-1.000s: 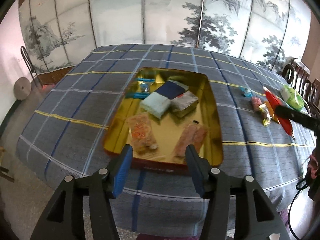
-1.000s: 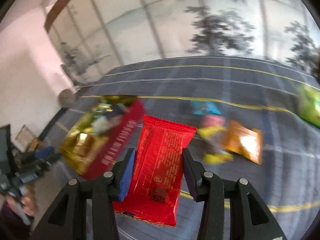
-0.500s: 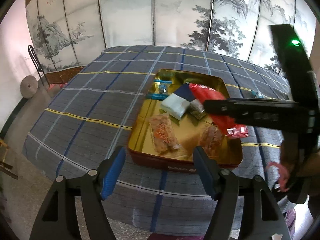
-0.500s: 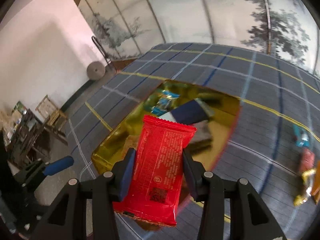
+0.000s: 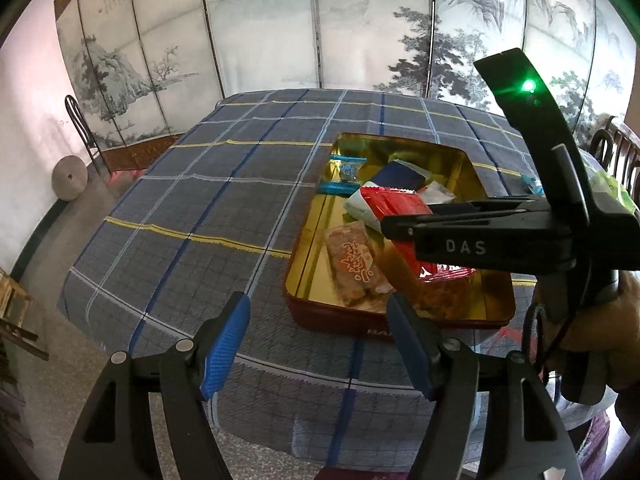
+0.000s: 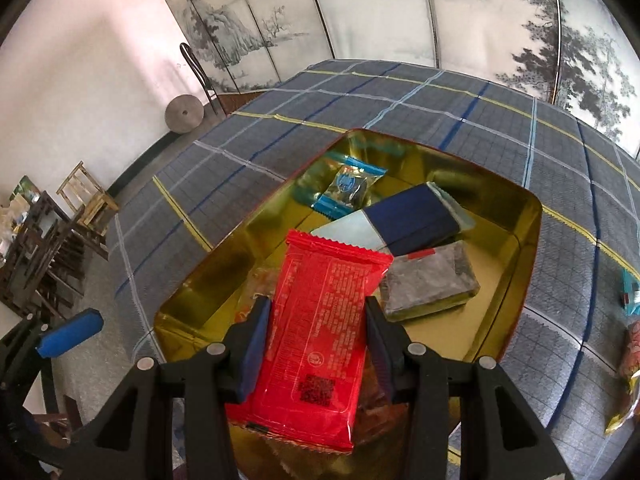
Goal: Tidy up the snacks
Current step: 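Carry the red packet into the gold tin and open the right tool, then grasp the orange snack packet with the right tool, then grasp the yellow-and-clear candy packet with the left tool while the right tool holds the orange packet, then carry the yellow candy packet over the gold tin with the left tool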
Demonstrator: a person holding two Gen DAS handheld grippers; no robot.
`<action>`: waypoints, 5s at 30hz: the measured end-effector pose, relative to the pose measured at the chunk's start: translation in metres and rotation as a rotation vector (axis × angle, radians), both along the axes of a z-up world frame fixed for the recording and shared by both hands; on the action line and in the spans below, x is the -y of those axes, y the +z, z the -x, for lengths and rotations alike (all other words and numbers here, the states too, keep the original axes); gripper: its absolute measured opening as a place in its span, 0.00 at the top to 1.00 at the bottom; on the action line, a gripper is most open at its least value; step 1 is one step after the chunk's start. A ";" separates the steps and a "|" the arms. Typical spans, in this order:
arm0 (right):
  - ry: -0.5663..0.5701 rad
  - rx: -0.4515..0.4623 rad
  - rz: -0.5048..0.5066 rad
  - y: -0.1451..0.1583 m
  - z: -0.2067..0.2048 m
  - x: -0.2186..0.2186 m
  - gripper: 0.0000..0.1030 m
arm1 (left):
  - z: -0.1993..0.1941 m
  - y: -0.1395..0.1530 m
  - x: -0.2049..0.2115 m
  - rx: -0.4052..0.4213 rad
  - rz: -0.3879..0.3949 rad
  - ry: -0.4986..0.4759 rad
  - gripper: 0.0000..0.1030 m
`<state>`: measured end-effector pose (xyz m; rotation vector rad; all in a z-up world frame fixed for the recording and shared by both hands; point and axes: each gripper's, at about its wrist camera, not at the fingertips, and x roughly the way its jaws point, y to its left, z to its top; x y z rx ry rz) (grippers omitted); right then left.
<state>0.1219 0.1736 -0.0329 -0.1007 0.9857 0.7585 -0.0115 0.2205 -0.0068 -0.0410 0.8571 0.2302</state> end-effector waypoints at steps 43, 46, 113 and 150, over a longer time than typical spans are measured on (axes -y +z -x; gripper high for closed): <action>-0.378 0.182 0.058 -0.015 0.013 0.299 0.53 | -0.016 0.009 0.087 -0.027 -0.036 -0.209 0.25; -0.342 0.207 0.130 -0.022 -0.008 0.304 0.53 | -0.020 0.008 0.100 -0.044 -0.045 -0.234 0.25; -0.666 0.105 0.023 -0.047 -0.023 0.511 0.66 | -0.209 -0.063 0.287 -0.316 0.311 -0.392 0.76; -0.703 0.121 0.119 -0.047 -0.027 0.500 0.67 | -0.085 0.017 0.092 0.025 0.113 -0.064 0.77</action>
